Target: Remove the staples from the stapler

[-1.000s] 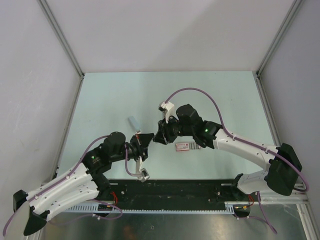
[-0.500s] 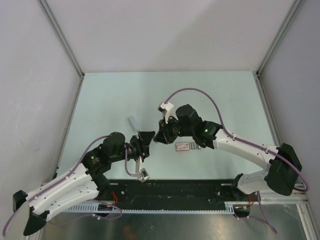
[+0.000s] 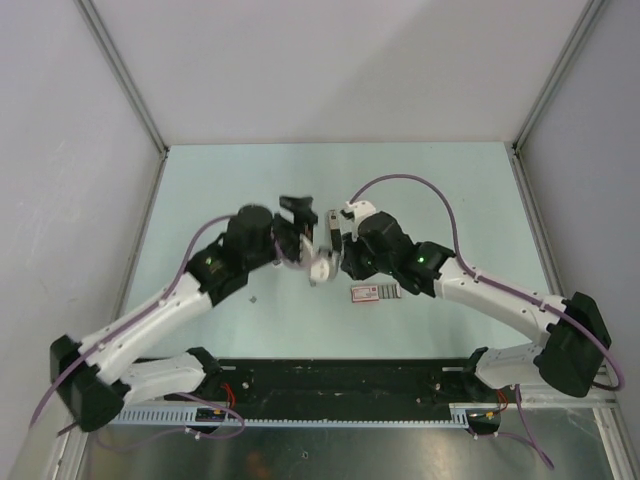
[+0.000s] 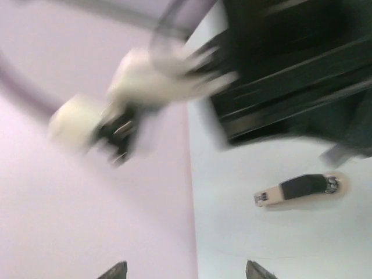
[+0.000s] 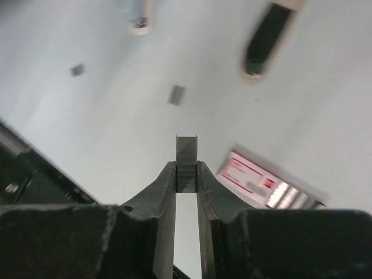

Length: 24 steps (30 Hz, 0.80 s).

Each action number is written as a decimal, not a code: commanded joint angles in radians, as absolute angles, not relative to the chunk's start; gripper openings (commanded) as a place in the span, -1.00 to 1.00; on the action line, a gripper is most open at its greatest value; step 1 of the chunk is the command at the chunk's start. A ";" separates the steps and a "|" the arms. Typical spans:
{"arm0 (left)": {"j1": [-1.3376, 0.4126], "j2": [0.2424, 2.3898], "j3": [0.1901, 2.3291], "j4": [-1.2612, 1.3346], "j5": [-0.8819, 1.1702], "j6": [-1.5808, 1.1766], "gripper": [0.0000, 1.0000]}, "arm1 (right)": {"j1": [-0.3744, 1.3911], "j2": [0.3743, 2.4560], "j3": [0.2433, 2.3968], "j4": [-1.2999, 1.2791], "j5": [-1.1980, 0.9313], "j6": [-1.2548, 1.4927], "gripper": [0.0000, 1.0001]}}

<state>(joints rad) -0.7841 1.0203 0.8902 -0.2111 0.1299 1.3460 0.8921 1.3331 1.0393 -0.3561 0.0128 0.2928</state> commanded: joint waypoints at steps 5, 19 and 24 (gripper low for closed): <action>-0.551 1.307 1.272 -0.459 0.071 0.711 0.65 | 0.879 1.244 0.928 -0.522 0.370 0.513 -0.93; -0.437 1.426 1.199 -0.566 0.265 0.337 0.60 | 0.899 1.312 0.813 -0.537 0.418 0.675 -0.96; -0.429 1.432 1.171 -0.565 0.276 0.342 0.57 | 0.884 1.362 0.813 -0.498 0.396 0.675 -0.95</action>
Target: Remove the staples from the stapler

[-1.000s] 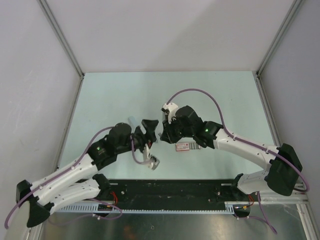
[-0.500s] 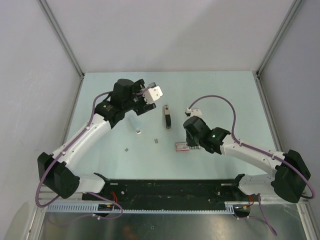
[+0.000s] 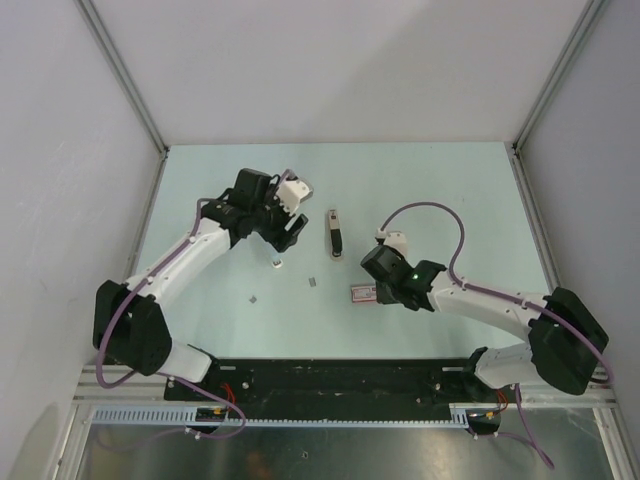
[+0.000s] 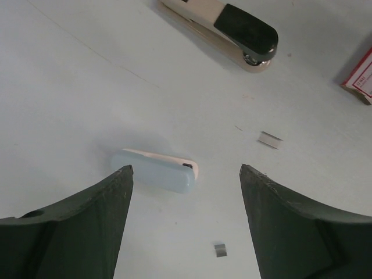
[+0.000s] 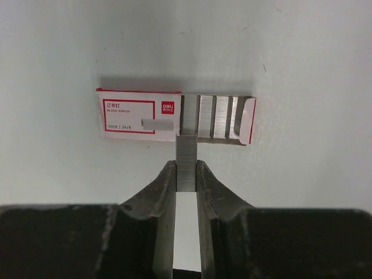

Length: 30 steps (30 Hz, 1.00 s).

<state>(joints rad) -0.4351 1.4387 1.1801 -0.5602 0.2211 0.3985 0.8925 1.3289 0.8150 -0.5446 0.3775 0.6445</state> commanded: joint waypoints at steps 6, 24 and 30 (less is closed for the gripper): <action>-0.426 1.408 1.171 -0.563 0.275 0.348 0.60 | 0.876 1.425 0.813 -0.466 0.389 0.678 -0.96; -0.425 1.370 1.160 -0.555 0.301 0.347 0.57 | 0.858 1.457 0.813 -0.457 0.372 0.661 -0.88; -0.426 1.367 1.160 -0.554 0.306 0.347 0.57 | 0.858 1.461 0.813 -0.468 0.373 0.662 -0.86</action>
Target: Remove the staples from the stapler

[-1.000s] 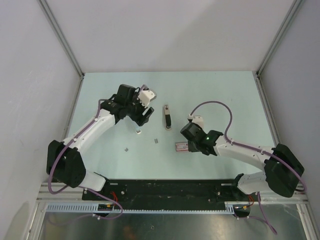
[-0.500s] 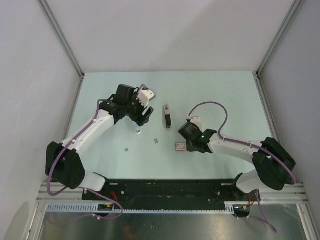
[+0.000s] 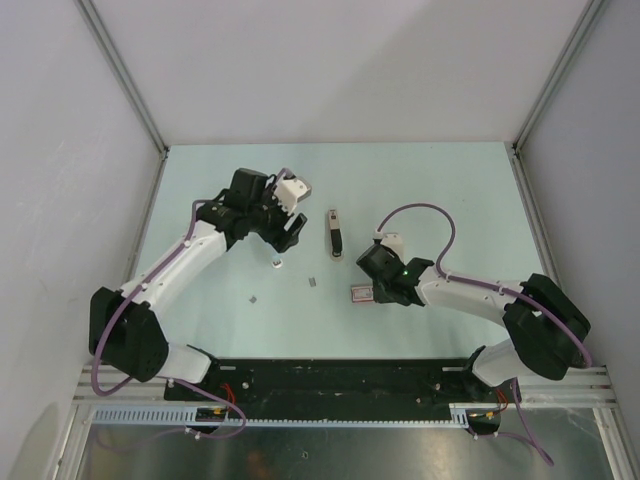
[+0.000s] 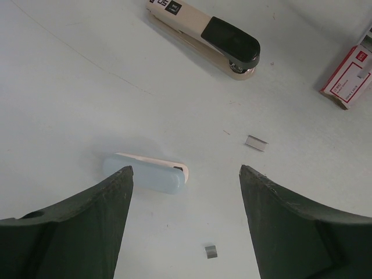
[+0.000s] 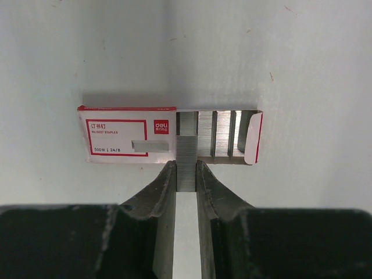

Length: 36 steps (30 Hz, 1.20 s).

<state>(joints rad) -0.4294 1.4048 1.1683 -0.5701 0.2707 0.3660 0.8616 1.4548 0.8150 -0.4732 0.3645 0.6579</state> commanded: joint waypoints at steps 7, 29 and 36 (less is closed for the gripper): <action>-0.426 1.366 1.162 -0.552 0.314 0.344 0.57 | 0.864 1.459 0.814 -0.485 0.372 0.667 -0.82; -0.426 1.338 1.154 -0.552 0.316 0.349 0.57 | 0.869 1.485 0.815 -0.478 0.350 0.676 -0.71; -0.426 1.330 1.152 -0.552 0.319 0.347 0.57 | 0.867 1.491 0.821 -0.472 0.347 0.671 -0.68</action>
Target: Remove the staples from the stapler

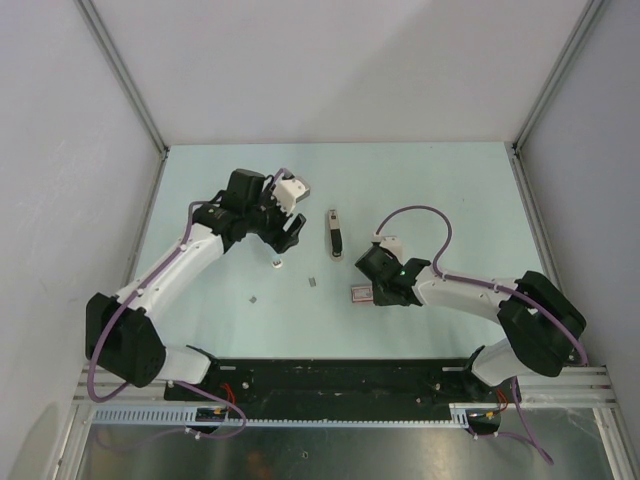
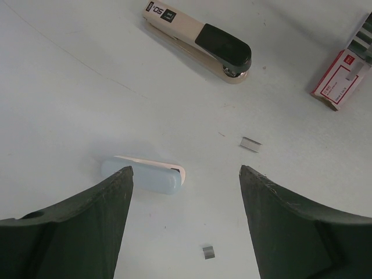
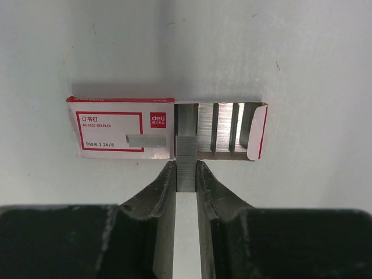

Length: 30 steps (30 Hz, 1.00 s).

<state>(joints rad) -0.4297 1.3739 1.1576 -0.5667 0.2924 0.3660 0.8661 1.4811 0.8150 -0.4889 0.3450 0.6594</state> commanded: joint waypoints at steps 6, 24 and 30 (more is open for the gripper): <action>-0.427 1.322 1.148 -0.552 0.321 0.349 0.58 | 0.859 1.497 0.826 -0.472 0.346 0.665 -0.64; -0.427 1.302 1.138 -0.552 0.333 0.350 0.61 | 0.844 1.477 0.833 -0.473 0.334 0.660 -0.39; -0.426 1.297 1.134 -0.552 0.337 0.352 0.61 | 0.849 1.452 0.841 -0.487 0.327 0.659 -0.38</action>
